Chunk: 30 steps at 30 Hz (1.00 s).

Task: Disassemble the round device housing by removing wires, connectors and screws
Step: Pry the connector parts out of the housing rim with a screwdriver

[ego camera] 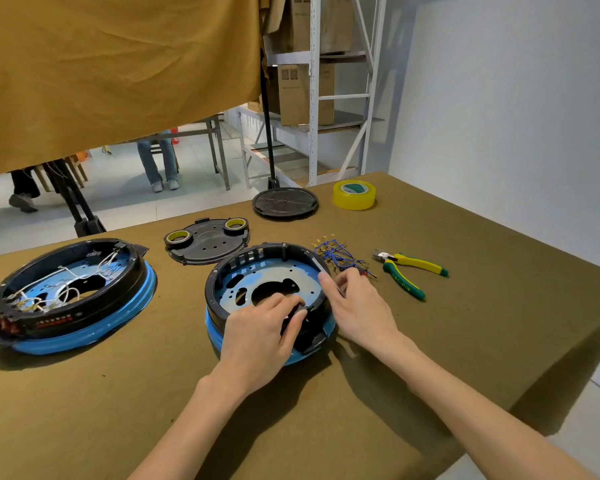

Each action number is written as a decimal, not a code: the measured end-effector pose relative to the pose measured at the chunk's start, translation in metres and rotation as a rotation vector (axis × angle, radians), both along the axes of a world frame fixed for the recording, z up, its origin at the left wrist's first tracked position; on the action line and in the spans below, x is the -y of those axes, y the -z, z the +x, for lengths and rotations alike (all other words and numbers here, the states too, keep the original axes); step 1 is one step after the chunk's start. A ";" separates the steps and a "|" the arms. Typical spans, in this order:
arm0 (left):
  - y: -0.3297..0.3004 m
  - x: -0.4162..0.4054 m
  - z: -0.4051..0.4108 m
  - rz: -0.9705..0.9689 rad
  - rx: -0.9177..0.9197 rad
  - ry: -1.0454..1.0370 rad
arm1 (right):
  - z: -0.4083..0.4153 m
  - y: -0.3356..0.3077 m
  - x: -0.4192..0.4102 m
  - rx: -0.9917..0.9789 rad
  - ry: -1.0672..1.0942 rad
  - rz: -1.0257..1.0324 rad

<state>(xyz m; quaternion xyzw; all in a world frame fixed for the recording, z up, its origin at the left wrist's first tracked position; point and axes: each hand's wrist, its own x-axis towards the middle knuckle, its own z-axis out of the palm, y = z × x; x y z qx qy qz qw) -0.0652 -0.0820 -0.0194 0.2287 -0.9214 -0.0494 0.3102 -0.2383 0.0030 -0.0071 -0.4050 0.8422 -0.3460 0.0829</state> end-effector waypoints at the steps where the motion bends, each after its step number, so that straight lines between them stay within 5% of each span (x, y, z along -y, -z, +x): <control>1: 0.000 0.001 0.000 0.012 0.005 0.001 | 0.001 -0.002 -0.010 0.013 -0.049 -0.019; 7: -0.003 0.004 0.004 0.079 -0.002 0.027 | 0.005 -0.007 -0.064 0.168 -0.389 0.120; 18: -0.009 0.007 0.003 0.143 0.065 0.029 | 0.014 0.003 -0.066 0.026 -0.354 0.291; 30: -0.004 0.002 0.006 -0.059 0.118 -0.024 | 0.035 0.006 -0.041 -0.214 -0.280 0.314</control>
